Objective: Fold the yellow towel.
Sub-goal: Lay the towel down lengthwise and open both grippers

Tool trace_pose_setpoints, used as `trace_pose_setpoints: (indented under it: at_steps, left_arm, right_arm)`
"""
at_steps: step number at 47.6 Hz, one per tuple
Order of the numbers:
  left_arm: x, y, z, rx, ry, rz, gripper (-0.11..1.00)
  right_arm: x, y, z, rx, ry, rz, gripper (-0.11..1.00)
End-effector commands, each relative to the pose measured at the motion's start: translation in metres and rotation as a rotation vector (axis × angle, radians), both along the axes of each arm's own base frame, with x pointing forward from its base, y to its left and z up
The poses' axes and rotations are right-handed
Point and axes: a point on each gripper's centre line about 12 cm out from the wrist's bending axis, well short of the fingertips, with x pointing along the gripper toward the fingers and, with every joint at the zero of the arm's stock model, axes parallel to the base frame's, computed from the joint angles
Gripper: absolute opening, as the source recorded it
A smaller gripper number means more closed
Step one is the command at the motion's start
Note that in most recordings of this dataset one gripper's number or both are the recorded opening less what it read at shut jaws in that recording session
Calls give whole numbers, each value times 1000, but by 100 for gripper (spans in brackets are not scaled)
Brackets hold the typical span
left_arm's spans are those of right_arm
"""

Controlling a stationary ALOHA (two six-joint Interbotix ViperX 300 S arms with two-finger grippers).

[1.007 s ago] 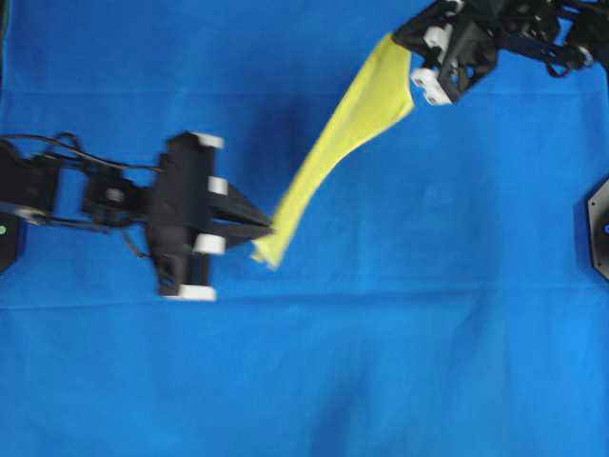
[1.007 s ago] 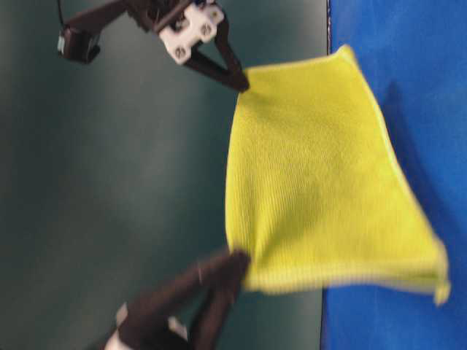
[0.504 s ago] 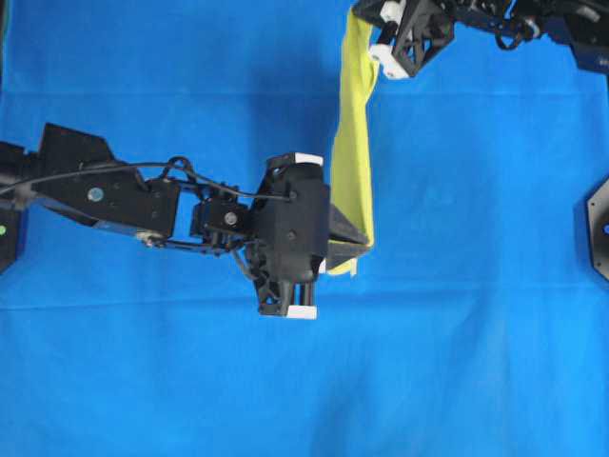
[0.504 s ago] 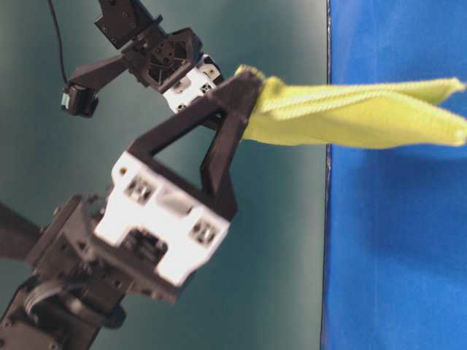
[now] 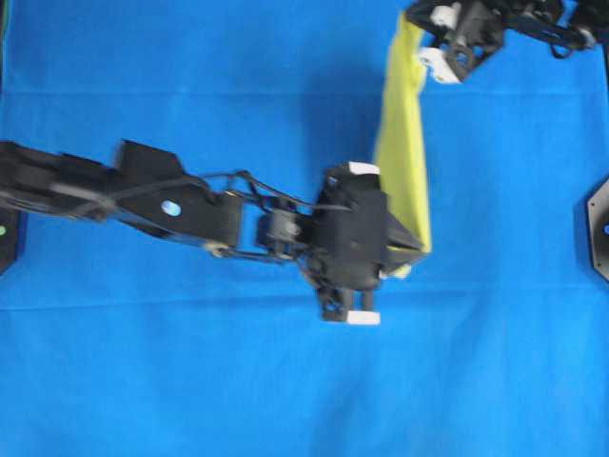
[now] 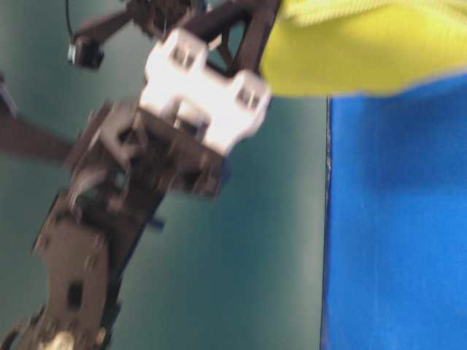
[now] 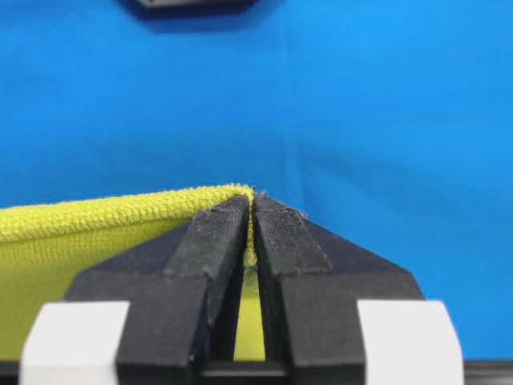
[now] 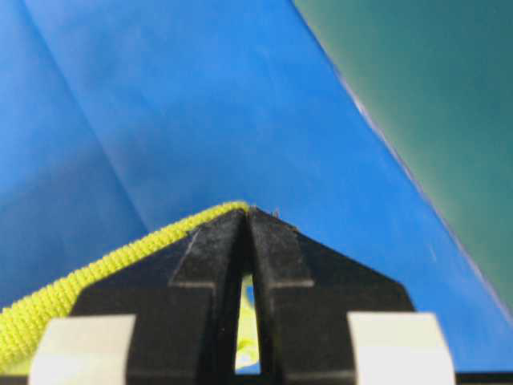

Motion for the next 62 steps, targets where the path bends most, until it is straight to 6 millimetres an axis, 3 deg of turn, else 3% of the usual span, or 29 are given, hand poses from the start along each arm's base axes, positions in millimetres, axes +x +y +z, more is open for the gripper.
trace_pose_setpoints:
  at_steps: [1, 9, 16, 26, 41, 48, 62]
  left_arm:
    - [17, -11, 24, -12, -82, -16, 2]
    - [36, -10, 17, -14, -91, -9, 2]
    - [34, -4, 7, -15, -83, 3, 2]
    - [4, 1, -12, -33, -89, 13, 2]
    - [-63, 3, -44, -133, -54, 40, 2]
    - [-81, 3, -52, -144, -34, 40, 2]
    - [-80, 7, -55, -139, -18, 51, 2]
  right_arm:
    - [-18, -2, 11, -19, -20, -36, 3]
    - [-31, 5, 2, 6, 19, -42, 3]
    - [-20, -1, -10, 26, 44, -37, 3]
    - [22, -14, -21, 19, 34, 9, 3]
    - [84, -19, -26, 9, 25, 90, 3]
    - [97, -19, -33, 16, 36, 105, 3]
    - [100, -12, -41, 20, 61, 129, 3]
